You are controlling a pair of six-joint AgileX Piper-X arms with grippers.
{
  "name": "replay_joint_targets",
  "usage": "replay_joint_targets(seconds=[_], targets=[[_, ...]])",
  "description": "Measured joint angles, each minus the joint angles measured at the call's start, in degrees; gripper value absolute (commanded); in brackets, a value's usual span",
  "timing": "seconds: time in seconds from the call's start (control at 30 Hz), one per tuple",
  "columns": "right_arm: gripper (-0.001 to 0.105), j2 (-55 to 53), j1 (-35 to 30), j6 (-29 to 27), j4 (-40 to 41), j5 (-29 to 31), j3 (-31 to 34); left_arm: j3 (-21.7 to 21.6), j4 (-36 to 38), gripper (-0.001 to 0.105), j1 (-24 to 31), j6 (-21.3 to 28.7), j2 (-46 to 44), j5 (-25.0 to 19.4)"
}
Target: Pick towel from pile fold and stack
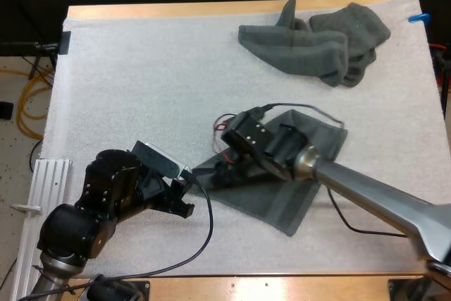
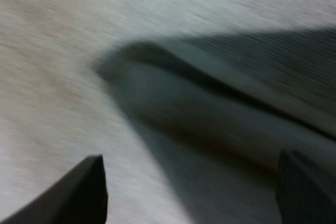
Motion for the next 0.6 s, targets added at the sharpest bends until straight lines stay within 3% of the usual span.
replay_joint_targets(seconds=[0.2,0.43,0.6], targets=[[0.066,-10.9,0.0,-0.4,11.7,4.8,2.8,0.0,0.0,0.052,0.0,1.5,0.0,0.0],[0.066,-24.5,0.0,7.5,13.2,4.5,17.1,0.0,0.0,0.052,0.0,1.5,0.0,0.0],[0.066,-30.5,0.0,13.7,11.7,-0.7,26.2,0.0,0.0,0.052,0.0,1.5,0.0,0.0]])
